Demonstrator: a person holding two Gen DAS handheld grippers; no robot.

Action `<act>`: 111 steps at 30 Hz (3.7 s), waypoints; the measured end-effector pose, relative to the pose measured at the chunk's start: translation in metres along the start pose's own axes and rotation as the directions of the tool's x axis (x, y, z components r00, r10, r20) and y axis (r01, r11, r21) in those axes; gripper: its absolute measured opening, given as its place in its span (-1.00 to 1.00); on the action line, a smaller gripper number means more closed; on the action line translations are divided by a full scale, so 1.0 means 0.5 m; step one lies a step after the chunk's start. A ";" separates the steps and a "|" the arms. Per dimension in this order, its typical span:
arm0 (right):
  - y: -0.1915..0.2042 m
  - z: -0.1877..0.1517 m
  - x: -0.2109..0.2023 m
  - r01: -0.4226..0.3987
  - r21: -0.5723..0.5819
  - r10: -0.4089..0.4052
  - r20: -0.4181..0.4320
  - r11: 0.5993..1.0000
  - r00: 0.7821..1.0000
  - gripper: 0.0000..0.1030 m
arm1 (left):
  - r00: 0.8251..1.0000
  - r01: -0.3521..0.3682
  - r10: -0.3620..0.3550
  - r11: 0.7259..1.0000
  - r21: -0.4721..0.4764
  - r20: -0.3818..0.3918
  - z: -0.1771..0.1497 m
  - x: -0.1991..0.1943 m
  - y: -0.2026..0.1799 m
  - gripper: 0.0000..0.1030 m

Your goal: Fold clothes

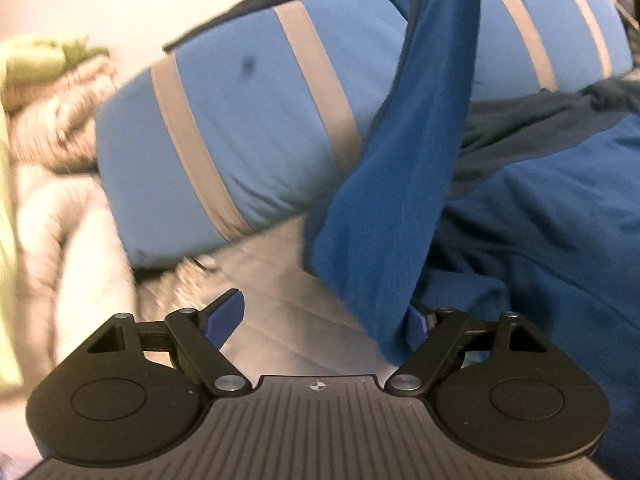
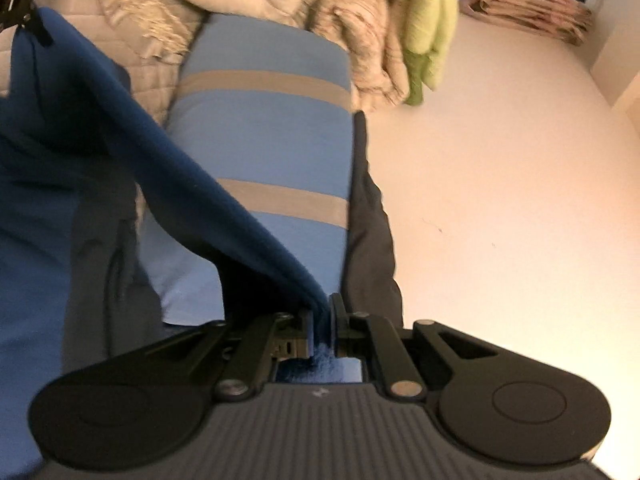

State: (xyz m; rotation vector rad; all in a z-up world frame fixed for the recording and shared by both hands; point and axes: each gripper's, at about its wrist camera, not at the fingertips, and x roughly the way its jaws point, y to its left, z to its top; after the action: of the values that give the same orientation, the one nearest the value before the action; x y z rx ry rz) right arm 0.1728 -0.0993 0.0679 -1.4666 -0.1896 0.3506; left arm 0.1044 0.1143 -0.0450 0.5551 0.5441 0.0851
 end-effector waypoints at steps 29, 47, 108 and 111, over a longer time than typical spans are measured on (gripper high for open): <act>-0.077 -0.141 0.059 0.040 0.154 -0.012 -0.176 0.987 0.984 -0.88 | 0.950 0.285 -0.310 0.910 -0.302 -0.038 0.001 0.065 -0.049 0.68; 0.032 -0.252 0.037 -0.113 0.200 0.161 -0.242 0.973 0.957 -0.86 | 0.989 0.149 -0.149 0.988 0.039 -0.008 0.014 0.050 -0.037 0.67; 0.240 -0.408 -0.205 -0.332 0.004 0.328 -0.161 0.943 0.931 -0.66 | 0.990 0.125 -0.114 0.983 0.138 -0.083 0.034 0.038 -0.053 -0.78; 0.272 -0.407 -0.221 -0.449 0.022 0.446 -0.169 0.893 0.879 -0.69 | 0.991 0.122 -0.110 0.979 0.165 -0.082 0.028 0.039 -0.061 -0.78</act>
State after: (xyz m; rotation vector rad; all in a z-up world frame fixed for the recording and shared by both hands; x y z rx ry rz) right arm 0.1221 -0.3189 -0.0782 -1.5430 0.2944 0.5961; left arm 0.1260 0.0860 -0.0603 0.6868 0.6577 -0.0529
